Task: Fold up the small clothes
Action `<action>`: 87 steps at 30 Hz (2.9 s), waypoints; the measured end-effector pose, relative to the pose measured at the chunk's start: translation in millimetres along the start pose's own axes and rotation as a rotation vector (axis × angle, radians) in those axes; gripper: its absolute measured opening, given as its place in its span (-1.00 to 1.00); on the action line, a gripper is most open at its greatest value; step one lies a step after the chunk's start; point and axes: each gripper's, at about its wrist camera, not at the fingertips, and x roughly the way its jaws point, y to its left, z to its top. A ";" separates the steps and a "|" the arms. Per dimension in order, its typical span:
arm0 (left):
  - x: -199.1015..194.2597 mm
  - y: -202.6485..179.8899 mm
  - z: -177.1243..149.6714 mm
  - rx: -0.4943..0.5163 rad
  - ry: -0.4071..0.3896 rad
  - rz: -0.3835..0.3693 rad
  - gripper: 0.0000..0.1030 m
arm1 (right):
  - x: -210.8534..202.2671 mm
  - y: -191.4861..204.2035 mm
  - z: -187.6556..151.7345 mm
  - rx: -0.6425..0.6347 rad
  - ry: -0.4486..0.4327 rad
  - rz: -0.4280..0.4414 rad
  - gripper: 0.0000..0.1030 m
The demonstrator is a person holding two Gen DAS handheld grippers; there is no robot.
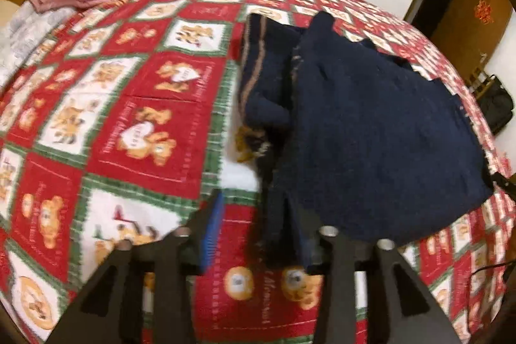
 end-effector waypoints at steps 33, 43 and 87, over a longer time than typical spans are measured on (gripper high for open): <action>-44.1 25.6 -17.0 -0.032 -0.149 -0.107 0.39 | 16.1 20.0 -12.7 -0.040 0.093 -0.064 -0.05; -35.6 6.1 55.6 -0.018 -0.204 -0.104 0.40 | -13.3 117.2 -8.5 -0.173 0.011 0.030 -0.05; 60.2 57.2 117.6 -0.101 0.008 -0.223 0.57 | 50.3 394.8 -105.7 -0.892 -0.057 0.099 -0.05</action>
